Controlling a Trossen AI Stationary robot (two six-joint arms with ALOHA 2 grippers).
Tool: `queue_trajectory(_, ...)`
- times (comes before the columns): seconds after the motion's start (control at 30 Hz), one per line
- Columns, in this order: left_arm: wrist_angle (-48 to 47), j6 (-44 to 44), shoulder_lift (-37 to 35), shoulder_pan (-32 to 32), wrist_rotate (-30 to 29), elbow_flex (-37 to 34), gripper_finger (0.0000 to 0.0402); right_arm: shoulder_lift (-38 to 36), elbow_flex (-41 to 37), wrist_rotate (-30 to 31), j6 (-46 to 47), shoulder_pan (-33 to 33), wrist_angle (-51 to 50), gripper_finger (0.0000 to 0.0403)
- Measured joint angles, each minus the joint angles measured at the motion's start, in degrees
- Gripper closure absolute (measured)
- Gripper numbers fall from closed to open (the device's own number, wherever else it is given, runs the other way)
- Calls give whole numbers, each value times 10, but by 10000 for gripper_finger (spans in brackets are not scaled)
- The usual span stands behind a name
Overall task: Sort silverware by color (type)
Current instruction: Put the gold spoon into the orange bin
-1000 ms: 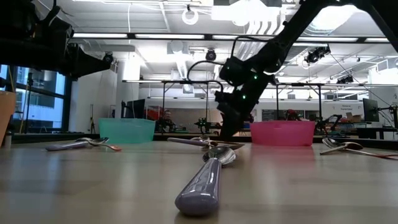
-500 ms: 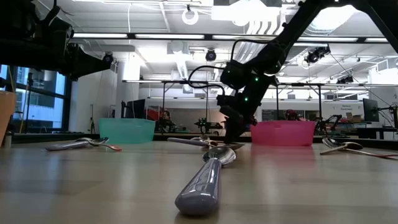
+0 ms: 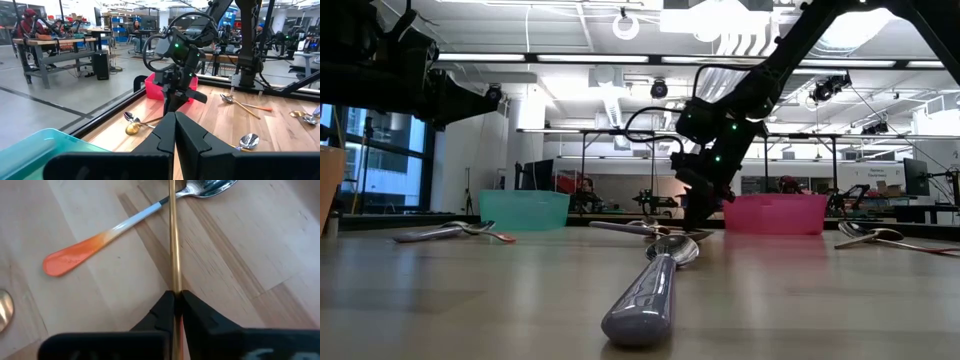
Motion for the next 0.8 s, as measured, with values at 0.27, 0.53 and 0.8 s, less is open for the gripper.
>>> queue_trajectory(0.27, 0, -11, 0, 0, 21, 0, 401, 0, -2, -8, 22, -6, 14, 401)
queue_trajectory(0.53, 0, -11, 0, 0, 26, 0, 401, 2, -2, -9, 49, -2, 40, 402)
queue_trajectory(0.8, 0, -16, 0, 0, 26, 0, 401, 2, -2, -10, 60, 9, 54, 402)
